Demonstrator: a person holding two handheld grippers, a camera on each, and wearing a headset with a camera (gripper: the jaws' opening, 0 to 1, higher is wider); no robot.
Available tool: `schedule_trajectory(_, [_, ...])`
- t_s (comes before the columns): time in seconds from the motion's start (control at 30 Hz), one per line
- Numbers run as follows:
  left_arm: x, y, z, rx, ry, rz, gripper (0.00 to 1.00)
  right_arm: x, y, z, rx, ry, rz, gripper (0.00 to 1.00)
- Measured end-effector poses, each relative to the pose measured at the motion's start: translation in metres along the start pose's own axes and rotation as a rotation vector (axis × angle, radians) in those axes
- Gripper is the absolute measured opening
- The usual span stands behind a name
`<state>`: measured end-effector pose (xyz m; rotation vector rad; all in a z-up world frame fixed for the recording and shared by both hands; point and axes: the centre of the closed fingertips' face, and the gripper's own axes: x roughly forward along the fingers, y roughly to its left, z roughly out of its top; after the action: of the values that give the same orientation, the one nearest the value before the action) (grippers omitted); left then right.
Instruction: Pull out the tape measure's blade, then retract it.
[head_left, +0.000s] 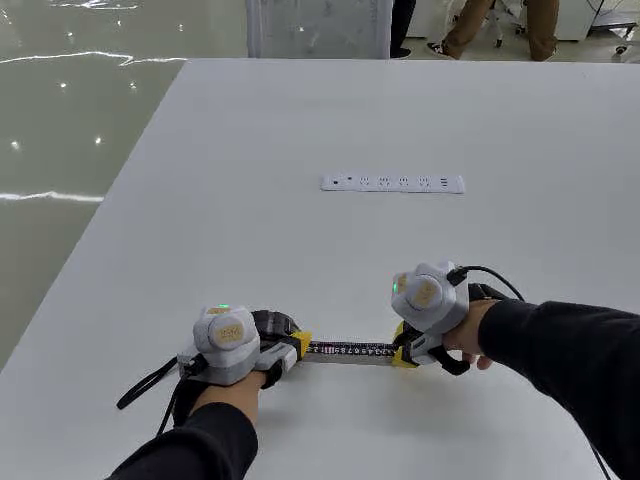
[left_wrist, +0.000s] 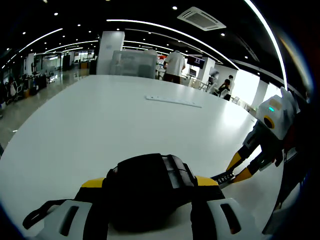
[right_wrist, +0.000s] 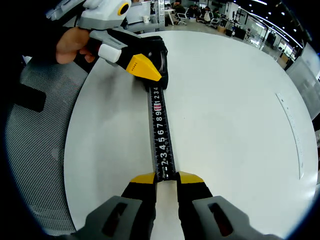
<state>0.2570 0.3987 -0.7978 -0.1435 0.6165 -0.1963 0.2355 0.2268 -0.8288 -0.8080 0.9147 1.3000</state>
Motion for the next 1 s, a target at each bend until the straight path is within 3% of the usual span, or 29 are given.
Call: schedule_trajectory(1.0, [0.0, 0.0, 0.0, -0.012, 0.002, 0.004, 0.62, 0.008, 0.0, 0.021, -0.032, -0.029, -0.002, 0.12])
